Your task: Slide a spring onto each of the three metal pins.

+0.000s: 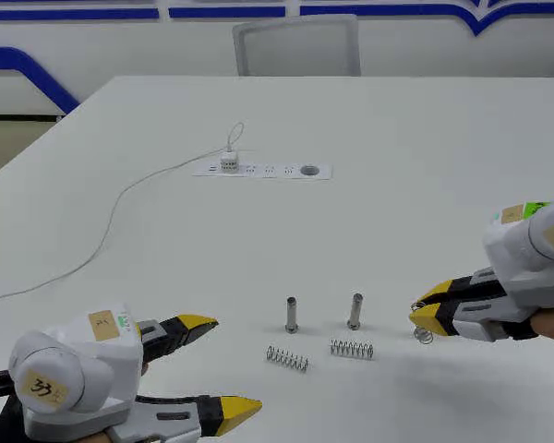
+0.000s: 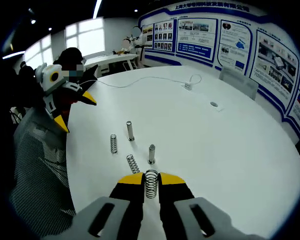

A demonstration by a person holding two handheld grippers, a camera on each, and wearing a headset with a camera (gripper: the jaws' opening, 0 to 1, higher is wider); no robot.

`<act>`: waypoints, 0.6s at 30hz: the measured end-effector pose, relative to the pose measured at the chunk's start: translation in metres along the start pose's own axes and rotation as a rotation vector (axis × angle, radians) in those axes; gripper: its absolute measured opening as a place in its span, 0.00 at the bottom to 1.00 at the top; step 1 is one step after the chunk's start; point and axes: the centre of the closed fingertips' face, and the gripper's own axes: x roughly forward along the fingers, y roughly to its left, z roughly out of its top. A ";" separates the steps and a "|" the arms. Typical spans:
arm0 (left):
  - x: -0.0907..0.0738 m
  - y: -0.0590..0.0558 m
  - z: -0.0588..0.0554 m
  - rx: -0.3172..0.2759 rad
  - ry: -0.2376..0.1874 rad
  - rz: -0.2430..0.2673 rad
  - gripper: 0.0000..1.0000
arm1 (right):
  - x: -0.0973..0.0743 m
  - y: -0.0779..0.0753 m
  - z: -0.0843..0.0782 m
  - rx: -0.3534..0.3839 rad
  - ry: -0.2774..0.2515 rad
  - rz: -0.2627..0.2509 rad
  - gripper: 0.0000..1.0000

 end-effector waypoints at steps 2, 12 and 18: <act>0.000 0.000 0.000 -0.001 0.000 0.000 0.64 | -0.002 -0.004 0.004 0.010 -0.031 -0.011 0.12; 0.000 0.000 -0.001 -0.003 0.003 0.000 0.64 | -0.016 -0.019 0.023 0.064 -0.174 -0.072 0.12; 0.000 0.001 -0.002 -0.003 0.006 0.001 0.64 | -0.020 -0.031 0.021 0.114 -0.234 -0.115 0.12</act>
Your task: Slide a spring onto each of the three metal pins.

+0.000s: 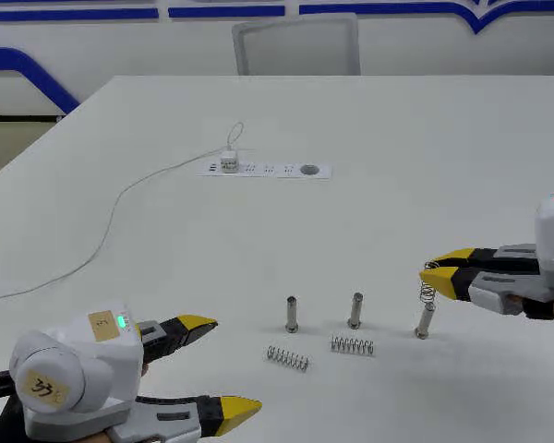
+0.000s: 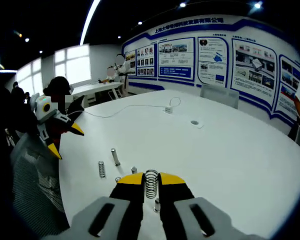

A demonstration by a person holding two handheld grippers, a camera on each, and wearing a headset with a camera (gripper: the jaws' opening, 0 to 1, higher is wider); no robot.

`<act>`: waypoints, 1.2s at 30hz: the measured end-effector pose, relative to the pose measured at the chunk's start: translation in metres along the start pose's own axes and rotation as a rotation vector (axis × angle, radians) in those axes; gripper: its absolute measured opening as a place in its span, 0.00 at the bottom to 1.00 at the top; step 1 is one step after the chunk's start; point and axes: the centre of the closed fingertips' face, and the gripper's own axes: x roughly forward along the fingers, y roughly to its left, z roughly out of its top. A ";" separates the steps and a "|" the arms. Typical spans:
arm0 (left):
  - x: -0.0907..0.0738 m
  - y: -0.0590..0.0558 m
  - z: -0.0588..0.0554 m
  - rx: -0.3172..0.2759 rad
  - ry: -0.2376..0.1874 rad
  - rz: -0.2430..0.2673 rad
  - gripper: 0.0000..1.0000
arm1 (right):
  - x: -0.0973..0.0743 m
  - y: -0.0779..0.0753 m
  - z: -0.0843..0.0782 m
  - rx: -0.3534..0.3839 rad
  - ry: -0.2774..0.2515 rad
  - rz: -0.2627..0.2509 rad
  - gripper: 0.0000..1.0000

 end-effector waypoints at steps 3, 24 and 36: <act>0.000 0.000 0.000 -0.001 0.000 0.001 0.64 | 0.000 -0.004 -0.002 0.021 -0.014 -0.008 0.12; 0.000 0.002 -0.002 -0.010 0.003 0.005 0.64 | 0.008 -0.014 -0.021 0.102 -0.036 -0.039 0.12; 0.000 0.000 -0.002 -0.012 0.008 0.005 0.64 | 0.013 -0.013 -0.040 0.093 -0.038 -0.050 0.12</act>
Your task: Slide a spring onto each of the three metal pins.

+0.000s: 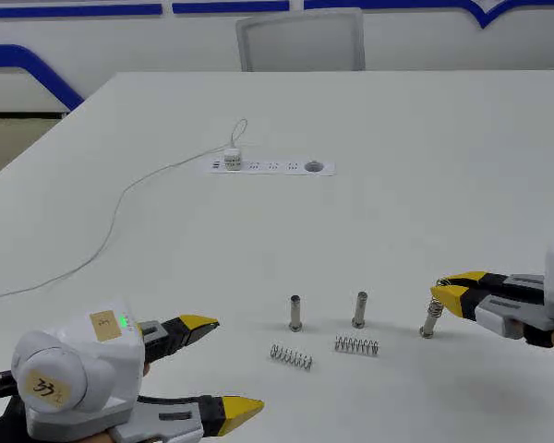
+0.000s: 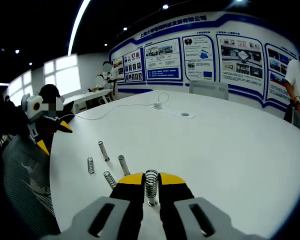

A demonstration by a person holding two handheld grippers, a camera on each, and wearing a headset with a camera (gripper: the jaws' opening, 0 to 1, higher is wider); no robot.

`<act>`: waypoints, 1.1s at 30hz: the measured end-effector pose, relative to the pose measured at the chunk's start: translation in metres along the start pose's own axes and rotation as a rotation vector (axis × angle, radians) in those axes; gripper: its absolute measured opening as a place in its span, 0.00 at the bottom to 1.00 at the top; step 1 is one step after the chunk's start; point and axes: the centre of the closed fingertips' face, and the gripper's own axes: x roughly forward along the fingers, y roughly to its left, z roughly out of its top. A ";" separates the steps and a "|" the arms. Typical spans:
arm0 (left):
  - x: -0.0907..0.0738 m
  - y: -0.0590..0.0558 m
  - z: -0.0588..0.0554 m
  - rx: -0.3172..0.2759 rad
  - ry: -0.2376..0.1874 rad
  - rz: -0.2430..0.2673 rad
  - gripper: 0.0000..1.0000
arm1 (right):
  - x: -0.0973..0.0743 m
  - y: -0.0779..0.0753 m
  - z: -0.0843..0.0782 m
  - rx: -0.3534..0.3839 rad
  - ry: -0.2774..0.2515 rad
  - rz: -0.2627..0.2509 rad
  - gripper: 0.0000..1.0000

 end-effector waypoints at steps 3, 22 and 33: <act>0.000 0.000 0.000 -0.001 0.002 0.000 0.64 | 0.000 -0.001 -0.001 0.021 -0.018 0.001 0.12; 0.001 0.003 -0.004 -0.014 0.009 0.003 0.63 | 0.017 -0.002 -0.030 0.003 0.064 -0.006 0.12; 0.001 0.004 -0.005 -0.013 0.010 0.011 0.63 | 0.022 -0.002 -0.037 -0.004 0.104 -0.007 0.12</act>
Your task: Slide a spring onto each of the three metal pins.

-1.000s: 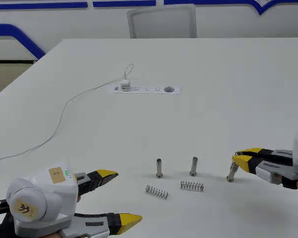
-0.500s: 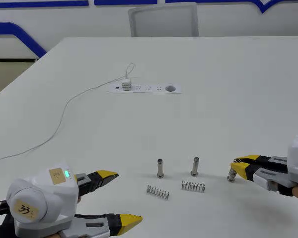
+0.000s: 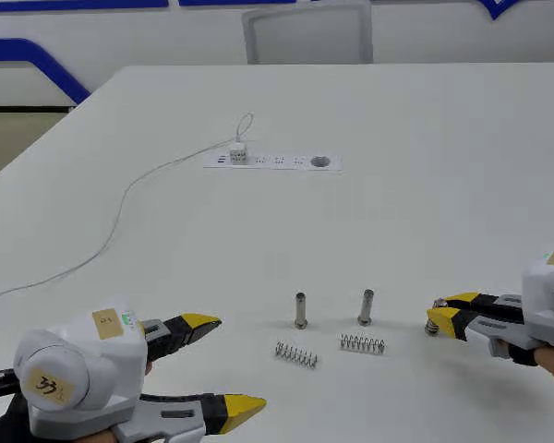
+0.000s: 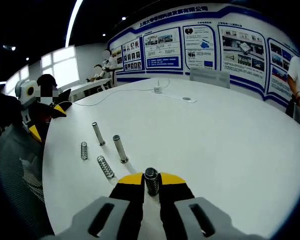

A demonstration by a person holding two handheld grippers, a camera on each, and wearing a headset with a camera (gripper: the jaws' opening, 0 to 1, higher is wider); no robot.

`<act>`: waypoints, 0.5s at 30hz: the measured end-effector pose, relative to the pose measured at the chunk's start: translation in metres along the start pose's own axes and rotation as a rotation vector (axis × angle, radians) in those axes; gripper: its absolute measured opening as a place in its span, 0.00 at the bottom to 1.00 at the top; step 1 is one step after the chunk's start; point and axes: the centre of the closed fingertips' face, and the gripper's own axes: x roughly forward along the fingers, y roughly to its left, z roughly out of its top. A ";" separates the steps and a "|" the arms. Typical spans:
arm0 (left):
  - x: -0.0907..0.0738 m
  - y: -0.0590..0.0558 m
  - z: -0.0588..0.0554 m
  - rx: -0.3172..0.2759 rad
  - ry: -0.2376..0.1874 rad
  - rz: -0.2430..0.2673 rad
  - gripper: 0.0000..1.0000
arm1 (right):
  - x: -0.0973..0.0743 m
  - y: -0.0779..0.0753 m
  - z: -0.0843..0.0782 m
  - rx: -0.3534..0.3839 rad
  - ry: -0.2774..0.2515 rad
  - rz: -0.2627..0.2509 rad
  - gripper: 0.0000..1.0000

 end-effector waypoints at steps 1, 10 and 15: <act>0.000 0.000 0.000 0.000 -0.001 0.001 0.63 | 0.001 0.000 -0.002 -0.002 0.010 0.000 0.12; -0.001 0.000 0.002 0.000 -0.007 0.005 0.63 | -0.005 0.004 -0.015 -0.012 0.049 -0.008 0.15; -0.001 0.000 0.003 0.001 -0.010 0.003 0.63 | -0.014 0.007 -0.024 0.005 0.065 -0.010 0.15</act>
